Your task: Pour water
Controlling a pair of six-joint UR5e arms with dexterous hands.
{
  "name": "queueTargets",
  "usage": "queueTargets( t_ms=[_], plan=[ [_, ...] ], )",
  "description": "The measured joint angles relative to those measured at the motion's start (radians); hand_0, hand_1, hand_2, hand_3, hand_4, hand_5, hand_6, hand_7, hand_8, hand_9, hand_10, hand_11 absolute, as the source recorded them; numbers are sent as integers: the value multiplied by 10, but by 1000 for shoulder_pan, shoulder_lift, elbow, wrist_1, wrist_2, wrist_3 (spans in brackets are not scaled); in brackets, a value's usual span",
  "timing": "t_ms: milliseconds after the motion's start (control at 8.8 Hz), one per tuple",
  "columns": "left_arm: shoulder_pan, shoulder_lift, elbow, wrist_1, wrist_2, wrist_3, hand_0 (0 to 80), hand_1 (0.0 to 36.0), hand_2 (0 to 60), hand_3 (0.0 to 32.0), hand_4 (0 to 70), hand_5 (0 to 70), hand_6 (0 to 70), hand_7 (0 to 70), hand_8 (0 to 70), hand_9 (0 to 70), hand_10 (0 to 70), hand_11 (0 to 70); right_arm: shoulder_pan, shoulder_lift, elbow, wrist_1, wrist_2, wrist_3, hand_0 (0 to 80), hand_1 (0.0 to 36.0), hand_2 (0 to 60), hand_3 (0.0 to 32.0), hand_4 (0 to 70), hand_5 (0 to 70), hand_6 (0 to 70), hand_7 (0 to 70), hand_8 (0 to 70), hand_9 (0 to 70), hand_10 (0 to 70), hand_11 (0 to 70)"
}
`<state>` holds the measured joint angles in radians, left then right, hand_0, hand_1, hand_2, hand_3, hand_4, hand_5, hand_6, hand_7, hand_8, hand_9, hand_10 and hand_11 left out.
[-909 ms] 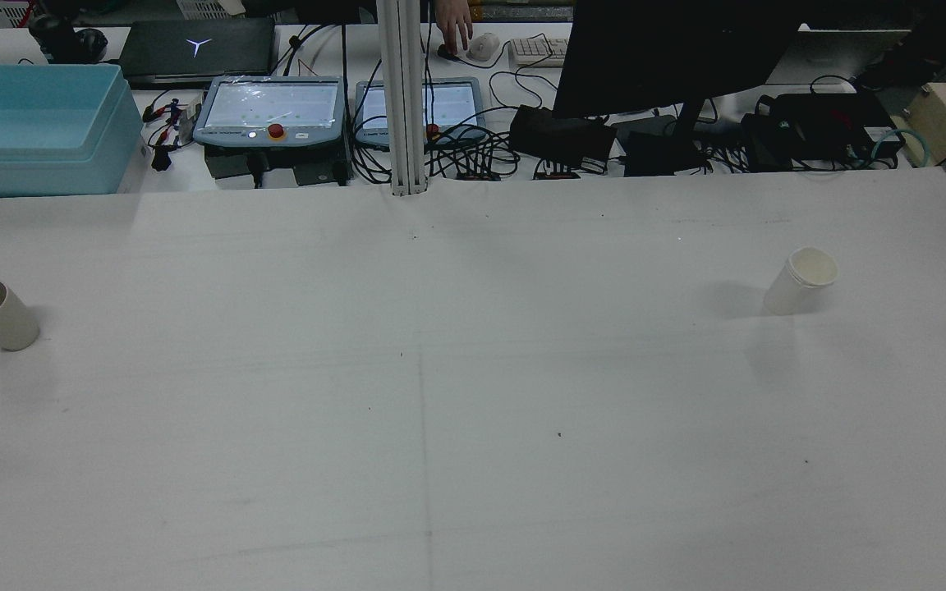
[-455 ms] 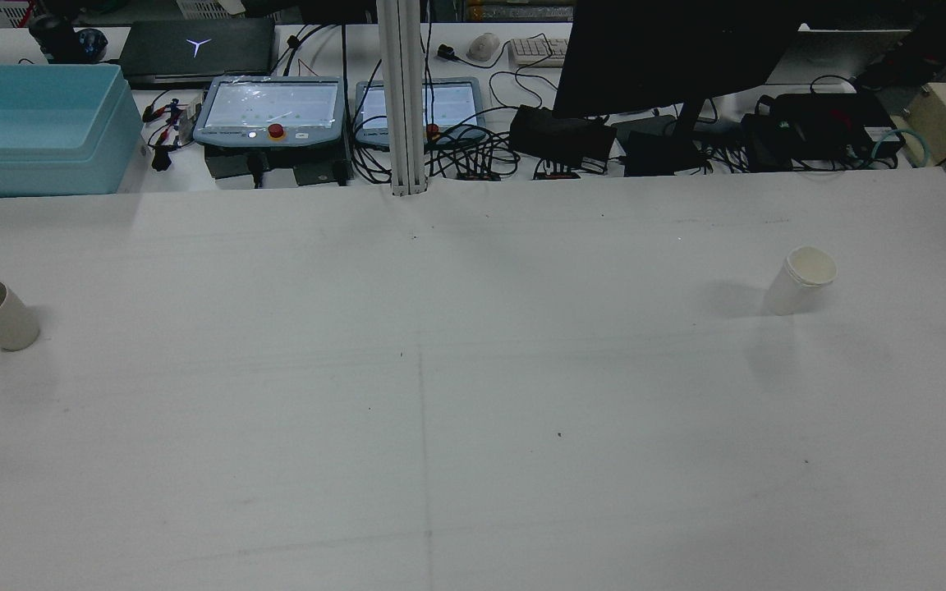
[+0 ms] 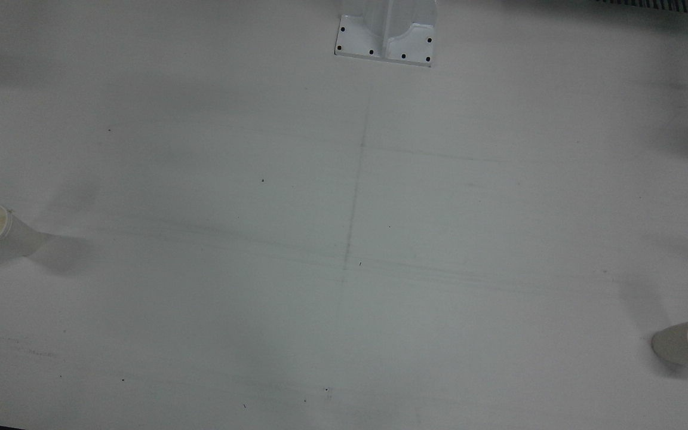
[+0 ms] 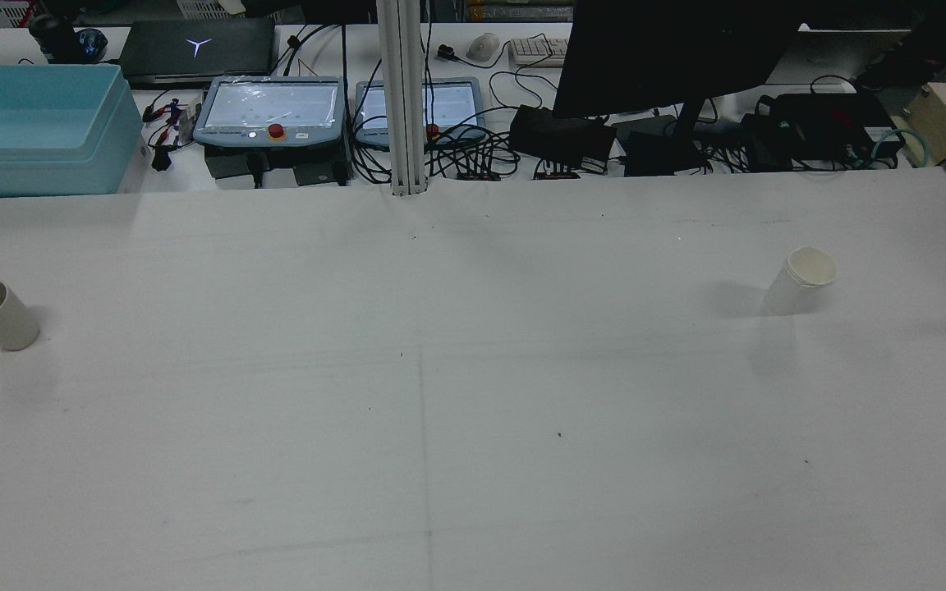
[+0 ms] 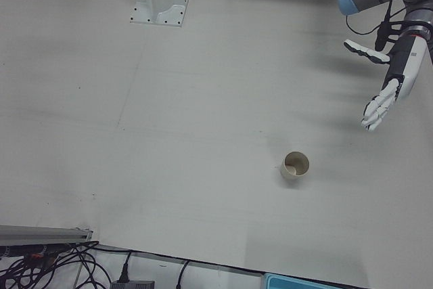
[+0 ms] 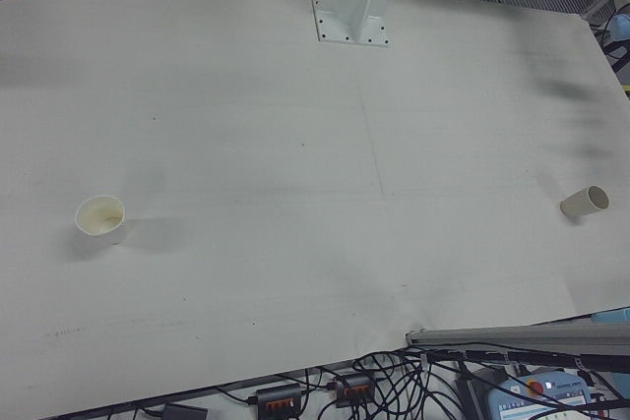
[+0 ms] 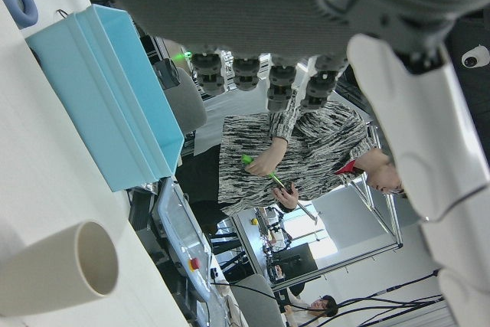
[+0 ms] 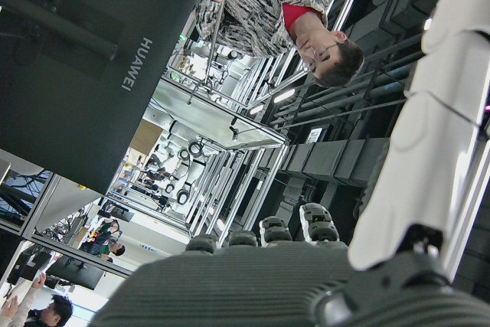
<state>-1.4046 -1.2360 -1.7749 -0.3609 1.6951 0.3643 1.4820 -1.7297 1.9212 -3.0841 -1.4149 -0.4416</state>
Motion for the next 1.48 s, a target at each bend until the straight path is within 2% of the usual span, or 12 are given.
queueTargets(
  t_ms=[114, 341, 455, 795, 1023, 1136, 1250, 1364, 1477],
  plan=[
    [3, -18, 96, -73, -7, 38, 490, 77, 0, 0, 214, 1, 88, 135, 54, 101, 63, 106, -31, 7, 16, -30, 3, -16, 525, 185, 13, 0, 25, 115, 22, 72, 0, 17, 0, 0],
    [35, -94, 242, -142, -16, 114, 489, 79, 0, 0, 209, 0, 88, 133, 54, 100, 66, 110, -100, 28, 57, -98, 37, -37, 526, 187, 12, 0, 24, 110, 19, 64, 0, 12, 0, 0],
    [65, -151, 304, -154, -26, 132, 490, 85, 0, 0, 202, 3, 86, 132, 50, 93, 63, 105, -145, 33, 83, -130, 73, -42, 526, 187, 11, 0, 25, 106, 18, 58, 0, 10, 0, 0],
    [199, -302, 470, -156, -128, 151, 491, 103, 13, 0, 191, 0, 79, 119, 44, 78, 54, 93, -271, 53, 125, -180, 183, -49, 528, 189, 13, 0, 25, 106, 15, 51, 0, 4, 0, 0],
    [238, -339, 516, -156, -157, 188, 491, 112, 36, 0, 180, 0, 74, 113, 42, 71, 53, 92, -299, 68, 129, -195, 201, -52, 526, 189, 17, 0, 25, 106, 15, 49, 0, 4, 0, 0],
    [244, -351, 531, -156, -161, 209, 494, 128, 76, 0, 168, 0, 67, 103, 38, 64, 50, 89, -303, 71, 129, -197, 203, -53, 525, 188, 14, 0, 24, 104, 13, 46, 0, 3, 0, 0],
    [248, -364, 547, -162, -163, 222, 503, 160, 148, 0, 150, 0, 55, 86, 29, 50, 43, 82, -304, 72, 130, -198, 203, -54, 524, 187, 16, 0, 23, 103, 12, 45, 0, 2, 0, 0],
    [257, -372, 558, -170, -165, 232, 507, 179, 193, 4, 133, 0, 46, 74, 23, 40, 41, 79, -305, 72, 130, -198, 203, -54, 526, 188, 13, 0, 23, 103, 12, 44, 0, 1, 0, 0],
    [272, -378, 568, -180, -174, 241, 509, 185, 205, 16, 126, 0, 43, 72, 23, 38, 39, 78, -305, 73, 130, -199, 203, -54, 526, 188, 13, 0, 24, 104, 12, 43, 0, 1, 0, 0]
  ],
)
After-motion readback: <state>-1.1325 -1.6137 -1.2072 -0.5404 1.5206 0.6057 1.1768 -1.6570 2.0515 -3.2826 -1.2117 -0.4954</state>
